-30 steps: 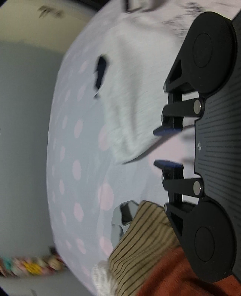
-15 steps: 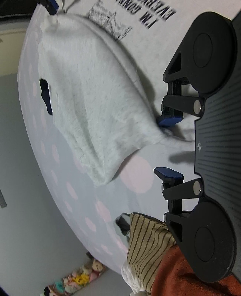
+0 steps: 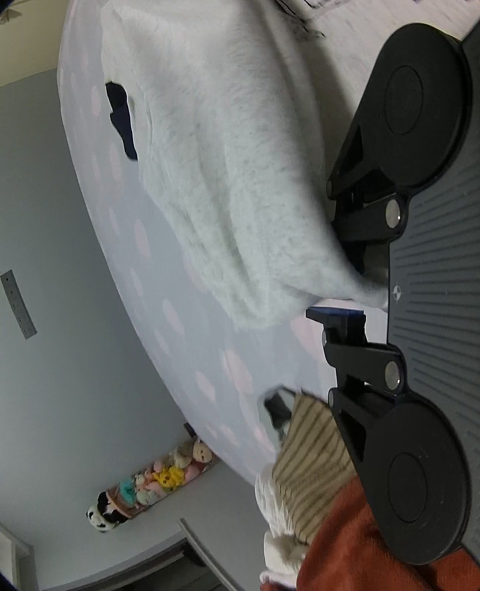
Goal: Fold clothes
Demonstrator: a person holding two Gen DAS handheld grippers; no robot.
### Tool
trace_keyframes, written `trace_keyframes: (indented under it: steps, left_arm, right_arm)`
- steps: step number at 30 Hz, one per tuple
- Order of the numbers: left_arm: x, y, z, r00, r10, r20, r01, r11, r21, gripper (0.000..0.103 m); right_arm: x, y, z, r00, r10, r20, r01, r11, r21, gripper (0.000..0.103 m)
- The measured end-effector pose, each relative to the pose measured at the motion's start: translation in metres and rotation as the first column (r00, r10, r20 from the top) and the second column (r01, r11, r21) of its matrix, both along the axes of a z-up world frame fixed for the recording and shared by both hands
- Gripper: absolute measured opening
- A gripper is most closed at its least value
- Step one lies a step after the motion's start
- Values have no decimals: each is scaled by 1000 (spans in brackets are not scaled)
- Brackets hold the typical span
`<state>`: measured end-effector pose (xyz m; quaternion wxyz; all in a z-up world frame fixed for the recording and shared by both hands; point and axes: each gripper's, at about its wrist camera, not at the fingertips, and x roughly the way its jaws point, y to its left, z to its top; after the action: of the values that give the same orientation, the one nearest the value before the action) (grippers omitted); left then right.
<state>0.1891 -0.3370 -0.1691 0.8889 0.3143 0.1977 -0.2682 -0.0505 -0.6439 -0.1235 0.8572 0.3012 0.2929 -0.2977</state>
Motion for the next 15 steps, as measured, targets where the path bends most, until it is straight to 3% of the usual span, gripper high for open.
trace_keyframes:
  steps: [4,8,15]
  left_arm:
    - [5,14,4,1000,0,28,0,1000,15,17]
    - [8,12,-6,1000,-28,5,28,997,75,21]
    - [5,26,-7,995,-102,-10,102,990,102,37]
  right_arm:
    - [-5,11,15,998,38,58,-37,999,-22,8]
    - [2,19,9,997,52,-59,-56,996,-63,6]
    - [-4,7,-22,989,10,-148,-14,1000,-22,5]
